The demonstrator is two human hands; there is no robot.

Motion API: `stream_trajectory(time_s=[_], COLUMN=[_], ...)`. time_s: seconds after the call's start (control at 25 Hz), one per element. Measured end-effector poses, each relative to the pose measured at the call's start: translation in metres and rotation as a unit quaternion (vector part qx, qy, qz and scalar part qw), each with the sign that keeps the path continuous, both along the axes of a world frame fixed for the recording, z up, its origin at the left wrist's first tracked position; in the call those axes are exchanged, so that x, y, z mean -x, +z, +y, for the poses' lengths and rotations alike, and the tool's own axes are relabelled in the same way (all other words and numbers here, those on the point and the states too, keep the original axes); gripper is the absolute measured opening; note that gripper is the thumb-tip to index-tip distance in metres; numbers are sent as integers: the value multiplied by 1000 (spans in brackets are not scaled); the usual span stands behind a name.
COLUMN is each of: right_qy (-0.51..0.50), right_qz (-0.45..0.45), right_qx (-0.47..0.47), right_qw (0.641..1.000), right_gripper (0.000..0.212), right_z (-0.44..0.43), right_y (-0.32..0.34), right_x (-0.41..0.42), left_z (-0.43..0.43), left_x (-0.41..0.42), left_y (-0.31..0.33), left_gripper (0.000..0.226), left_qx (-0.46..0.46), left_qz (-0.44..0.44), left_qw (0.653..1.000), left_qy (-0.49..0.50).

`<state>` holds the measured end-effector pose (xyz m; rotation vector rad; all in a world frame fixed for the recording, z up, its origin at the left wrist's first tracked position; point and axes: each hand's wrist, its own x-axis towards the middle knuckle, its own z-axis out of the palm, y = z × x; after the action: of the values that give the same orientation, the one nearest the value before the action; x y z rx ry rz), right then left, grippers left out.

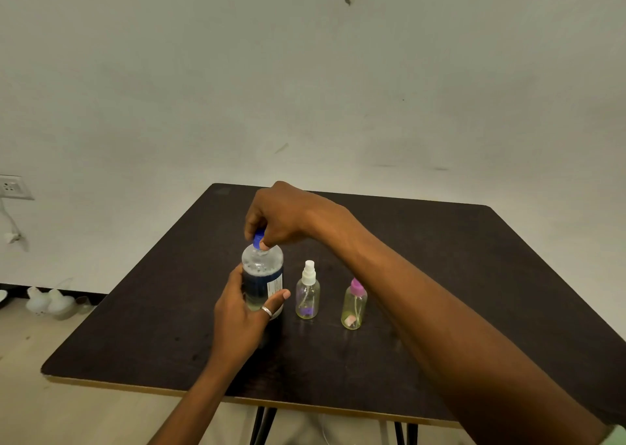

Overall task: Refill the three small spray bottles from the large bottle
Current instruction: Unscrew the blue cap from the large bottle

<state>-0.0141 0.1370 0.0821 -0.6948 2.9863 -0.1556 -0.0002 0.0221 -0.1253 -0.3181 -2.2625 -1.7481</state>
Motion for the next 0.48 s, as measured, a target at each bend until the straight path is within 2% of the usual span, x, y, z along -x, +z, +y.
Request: stream_trajectory(time_s=[0.2, 0.36, 0.48], right_qy=[-15, -95, -112], right_qz=[-4, 86, 119], right_qx=[-5, -10, -40], right_qw=[1000, 992, 986], right_gripper=[43, 53, 50], right_z=[4, -4, -16], right_y=[2, -3, -10], right_x=[4, 6, 3], left_z=[-1, -1, -2], left_x=[1, 0, -2], left_y=[-1, -1, 2], left_gripper=[77, 76, 73], left_qx=[0, -7, -6], left_qz=[-2, -3, 8], left_qw=[1000, 1000, 1000], left_qy=[-6, -3, -1])
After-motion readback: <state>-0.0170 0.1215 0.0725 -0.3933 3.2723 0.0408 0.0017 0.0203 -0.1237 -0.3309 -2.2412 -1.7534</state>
